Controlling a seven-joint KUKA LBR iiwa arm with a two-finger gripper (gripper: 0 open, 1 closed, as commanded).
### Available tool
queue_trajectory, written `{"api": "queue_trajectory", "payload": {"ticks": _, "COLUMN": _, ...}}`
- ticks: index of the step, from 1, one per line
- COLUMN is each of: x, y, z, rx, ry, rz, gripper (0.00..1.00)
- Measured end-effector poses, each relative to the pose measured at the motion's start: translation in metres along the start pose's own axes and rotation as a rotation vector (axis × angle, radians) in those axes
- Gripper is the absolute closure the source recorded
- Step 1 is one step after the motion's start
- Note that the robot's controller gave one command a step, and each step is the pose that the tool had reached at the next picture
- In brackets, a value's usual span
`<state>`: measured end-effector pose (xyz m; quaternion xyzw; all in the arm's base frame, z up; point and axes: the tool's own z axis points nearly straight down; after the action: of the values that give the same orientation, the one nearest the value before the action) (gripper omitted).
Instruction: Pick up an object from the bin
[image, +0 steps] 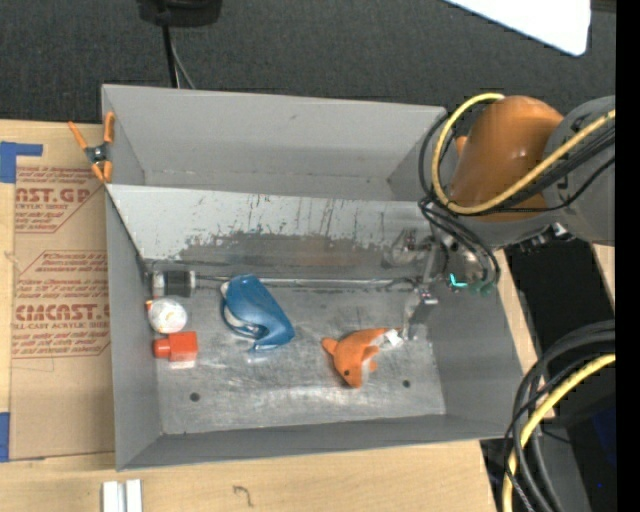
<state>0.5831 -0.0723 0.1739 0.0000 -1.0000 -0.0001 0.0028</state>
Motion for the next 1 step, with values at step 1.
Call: {"api": "queue_trajectory", "payload": {"ticks": 1, "x": -0.0017, "y": 0.0002, "z": -0.0049, "rx": 0.001, "ry": -0.008, "rz": -0.001, "gripper": 0.00}}
